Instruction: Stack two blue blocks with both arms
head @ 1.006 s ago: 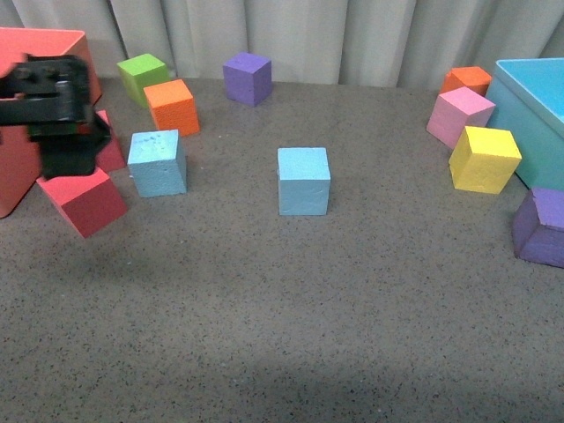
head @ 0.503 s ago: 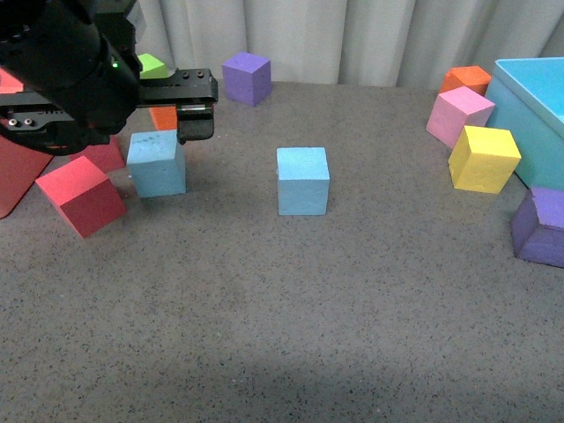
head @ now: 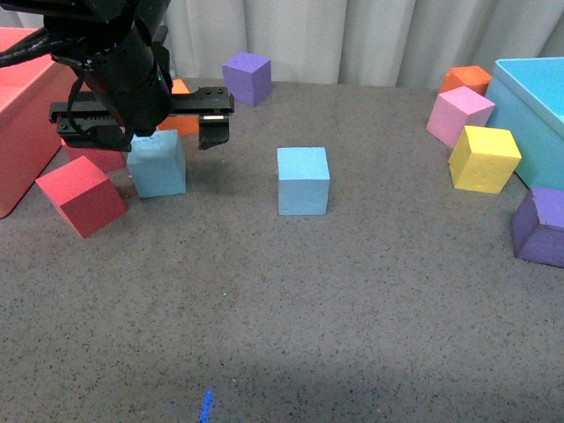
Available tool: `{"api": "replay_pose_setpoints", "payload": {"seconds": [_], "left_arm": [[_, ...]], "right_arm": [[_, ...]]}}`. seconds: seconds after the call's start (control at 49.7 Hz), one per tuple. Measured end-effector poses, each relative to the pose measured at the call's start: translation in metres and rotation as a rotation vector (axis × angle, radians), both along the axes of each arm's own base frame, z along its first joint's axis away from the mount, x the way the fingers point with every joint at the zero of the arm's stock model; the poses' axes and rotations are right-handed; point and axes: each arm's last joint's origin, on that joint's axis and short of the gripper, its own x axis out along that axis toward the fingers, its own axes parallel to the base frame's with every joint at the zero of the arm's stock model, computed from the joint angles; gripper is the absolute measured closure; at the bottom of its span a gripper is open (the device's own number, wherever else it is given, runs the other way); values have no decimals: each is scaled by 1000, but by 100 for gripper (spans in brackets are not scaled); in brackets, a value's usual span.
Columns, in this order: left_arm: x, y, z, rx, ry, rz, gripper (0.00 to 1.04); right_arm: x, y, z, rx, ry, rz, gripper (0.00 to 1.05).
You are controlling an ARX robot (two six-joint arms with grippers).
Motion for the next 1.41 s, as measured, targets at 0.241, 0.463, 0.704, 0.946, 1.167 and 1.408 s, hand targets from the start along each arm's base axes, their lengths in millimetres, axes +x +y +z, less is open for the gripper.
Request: {"api": "replay_pose_setpoints", "payload": {"seconds": [0.241, 0.463, 0.704, 0.946, 1.167, 1.408], "left_arm": [[16, 4, -7, 14, 19, 49, 7], [22, 8, -11, 29, 18, 67, 7], [22, 10, -23, 92, 41, 51, 9], [22, 10, -24, 105, 41, 49, 38], [17, 6, -20, 106, 35, 23, 52], [-2, -29, -4, 83, -13, -103, 58]], "right_arm": [[0, 0, 0, 0, 0, 0, 10], [0, 0, 0, 0, 0, 0, 10], [0, 0, 0, 0, 0, 0, 10], [0, 0, 0, 0, 0, 0, 10], [0, 0, 0, 0, 0, 0, 10], [0, 0, 0, 0, 0, 0, 10]]}}
